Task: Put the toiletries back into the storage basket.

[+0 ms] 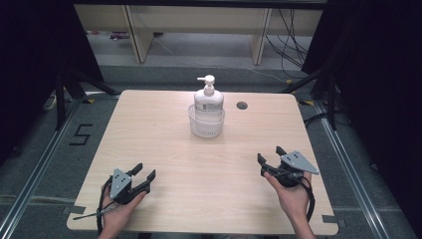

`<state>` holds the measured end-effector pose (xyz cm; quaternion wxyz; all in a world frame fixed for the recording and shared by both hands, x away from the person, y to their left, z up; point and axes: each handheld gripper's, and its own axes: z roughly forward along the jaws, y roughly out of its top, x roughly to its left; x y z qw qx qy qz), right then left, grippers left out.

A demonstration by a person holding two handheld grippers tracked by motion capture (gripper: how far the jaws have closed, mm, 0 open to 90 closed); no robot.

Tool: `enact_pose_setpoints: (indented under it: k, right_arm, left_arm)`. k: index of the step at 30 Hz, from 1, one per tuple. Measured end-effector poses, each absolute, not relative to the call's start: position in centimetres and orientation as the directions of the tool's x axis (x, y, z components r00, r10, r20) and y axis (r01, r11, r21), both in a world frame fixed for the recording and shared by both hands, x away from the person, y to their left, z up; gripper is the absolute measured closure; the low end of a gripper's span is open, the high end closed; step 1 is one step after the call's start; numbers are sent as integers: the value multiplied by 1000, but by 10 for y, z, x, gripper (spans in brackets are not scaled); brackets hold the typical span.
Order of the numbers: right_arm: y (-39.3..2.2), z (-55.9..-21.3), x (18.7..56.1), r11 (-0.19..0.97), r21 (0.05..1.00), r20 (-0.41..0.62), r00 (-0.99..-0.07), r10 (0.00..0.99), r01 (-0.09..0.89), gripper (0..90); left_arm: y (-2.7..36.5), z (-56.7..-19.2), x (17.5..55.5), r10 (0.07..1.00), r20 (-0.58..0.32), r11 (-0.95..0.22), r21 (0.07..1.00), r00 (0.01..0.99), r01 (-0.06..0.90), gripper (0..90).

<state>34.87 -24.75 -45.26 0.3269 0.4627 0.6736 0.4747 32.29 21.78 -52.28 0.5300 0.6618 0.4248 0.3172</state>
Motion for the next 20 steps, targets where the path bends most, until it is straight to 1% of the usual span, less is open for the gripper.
enact_pose_setpoints:
  k: [2, 3, 4, 5, 6, 7, 8, 9, 10, 11, 13, 14, 15, 16, 17, 19, 20]
  right_arm:
    - [-250, -459, 346, 129, 943, -6, -375, 927, 305, 292]
    - [-249, -462, 342, 108, 941, 13, -352, 936, 322, 292]
    - [-252, -464, 341, 146, 940, -23, -371, 928, 308, 292]
    - [-252, -467, 339, 144, 939, -21, -367, 930, 312, 292]
    - [-251, -471, 337, 120, 938, 9, -370, 929, 324, 292]
    - [-253, -474, 336, 140, 940, -12, -378, 926, 313, 293]
    - [-252, -476, 333, 116, 933, 17, -362, 932, 341, 292]
    - [-253, -479, 333, 116, 935, 16, -367, 930, 334, 292]
    - [-252, -481, 331, 79, 933, 52, -349, 936, 351, 293]
    - [-257, -482, 333, 137, 938, -8, -376, 926, 318, 294]
    - [-256, -484, 331, 142, 931, -12, -361, 933, 336, 293]
    - [-256, -485, 330, 104, 937, 22, -355, 934, 333, 293]
    - [-256, -485, 329, 106, 933, 22, -349, 937, 345, 293]
    - [-258, -485, 329, 123, 934, 1, -347, 938, 336, 293]
    - [-257, -487, 329, 108, 936, 12, -338, 941, 335, 293]
    - [-258, -488, 330, 119, 936, 5, -351, 936, 331, 293]
    - [-259, -488, 329, 128, 929, 3, -350, 937, 349, 293]
  left_arm:
    - [218, -523, 323, 897, -26, -81, 971, 441, 223, 429]
    - [218, -523, 323, 897, -27, -81, 971, 440, 224, 428]
    - [218, -523, 323, 897, -28, -79, 972, 441, 223, 428]
    - [218, -523, 323, 897, -27, -81, 971, 440, 223, 428]
    - [218, -523, 323, 897, -26, -81, 971, 440, 223, 428]
    - [218, -523, 323, 897, -27, -81, 971, 440, 223, 429]
    - [218, -523, 323, 897, -26, -81, 971, 440, 223, 428]
    - [218, -523, 323, 898, -26, -81, 971, 440, 223, 428]
    - [218, -523, 323, 898, -26, -81, 971, 440, 224, 428]
    - [218, -523, 323, 897, -26, -82, 971, 441, 224, 428]
    - [218, -523, 323, 897, -28, -80, 971, 442, 224, 428]
    - [218, -523, 323, 897, -28, -80, 971, 442, 224, 428]
    - [218, -523, 323, 897, -29, -79, 971, 442, 224, 428]
    - [218, -523, 323, 897, -29, -79, 971, 442, 225, 428]
    - [218, -523, 323, 896, -29, -79, 971, 442, 224, 428]
    - [218, -523, 323, 896, -29, -79, 971, 443, 224, 428]
    - [218, -523, 323, 896, -31, -78, 971, 442, 226, 428]
